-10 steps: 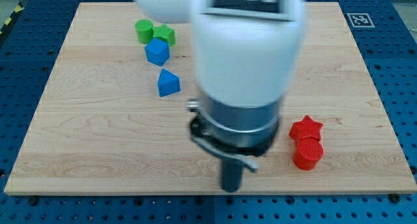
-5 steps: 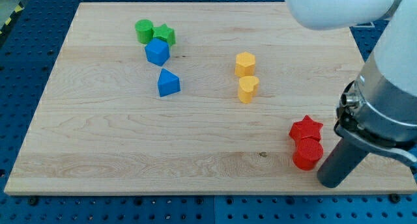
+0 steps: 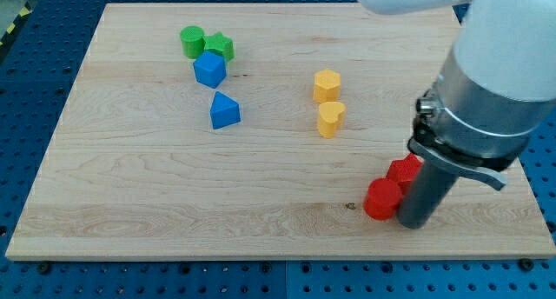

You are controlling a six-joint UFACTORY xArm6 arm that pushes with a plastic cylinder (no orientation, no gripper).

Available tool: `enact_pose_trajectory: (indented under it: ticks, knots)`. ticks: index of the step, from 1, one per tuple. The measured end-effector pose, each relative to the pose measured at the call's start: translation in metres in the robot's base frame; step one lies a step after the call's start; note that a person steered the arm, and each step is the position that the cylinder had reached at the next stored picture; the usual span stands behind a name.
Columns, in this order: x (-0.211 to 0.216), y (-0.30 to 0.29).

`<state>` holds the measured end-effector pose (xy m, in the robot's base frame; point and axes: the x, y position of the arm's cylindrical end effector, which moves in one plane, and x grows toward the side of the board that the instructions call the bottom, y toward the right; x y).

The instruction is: Separate the red blocks from each other

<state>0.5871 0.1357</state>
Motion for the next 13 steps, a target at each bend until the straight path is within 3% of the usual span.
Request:
enact_pose_trajectory:
  ticks: [2,3,4,5,8,9,12,13]
  knots:
    - [-0.002,-0.057]
    - [-0.023,-0.075]
    - [-0.024,-0.07]
    - [-0.014,-0.029]
    - [-0.052,-0.015]
    - [-0.052,-0.017]
    - [-0.063,-0.094]
    - [-0.064,-0.091]
